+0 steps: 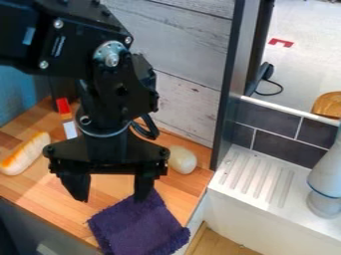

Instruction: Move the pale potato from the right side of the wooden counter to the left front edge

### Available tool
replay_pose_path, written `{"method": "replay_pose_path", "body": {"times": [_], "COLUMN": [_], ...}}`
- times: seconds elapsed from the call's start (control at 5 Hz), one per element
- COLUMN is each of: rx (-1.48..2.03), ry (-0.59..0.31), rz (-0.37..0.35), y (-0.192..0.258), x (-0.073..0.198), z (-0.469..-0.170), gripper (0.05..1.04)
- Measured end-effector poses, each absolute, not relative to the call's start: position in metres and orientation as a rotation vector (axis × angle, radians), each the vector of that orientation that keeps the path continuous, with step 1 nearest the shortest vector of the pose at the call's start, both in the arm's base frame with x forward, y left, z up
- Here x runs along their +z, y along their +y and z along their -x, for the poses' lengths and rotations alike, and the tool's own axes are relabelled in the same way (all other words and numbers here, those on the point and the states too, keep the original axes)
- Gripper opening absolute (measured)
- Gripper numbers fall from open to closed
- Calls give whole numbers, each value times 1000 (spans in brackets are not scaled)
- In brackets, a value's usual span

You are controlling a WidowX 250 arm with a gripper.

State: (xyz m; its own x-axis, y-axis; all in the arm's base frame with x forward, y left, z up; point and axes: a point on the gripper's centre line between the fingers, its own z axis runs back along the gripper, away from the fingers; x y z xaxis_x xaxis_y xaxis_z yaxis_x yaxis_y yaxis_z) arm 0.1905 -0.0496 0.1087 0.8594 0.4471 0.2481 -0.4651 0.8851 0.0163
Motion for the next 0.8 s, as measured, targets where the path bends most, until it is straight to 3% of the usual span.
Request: {"method": "replay_pose_path", "body": {"times": [0.2, 0.8], "rx": [477, 589], "ry": [-231, -327], "rz": [-85, -27], "y": [-49, -17], "x": [105, 81], "z": [-190, -255], "gripper": [1001, 1001]}}
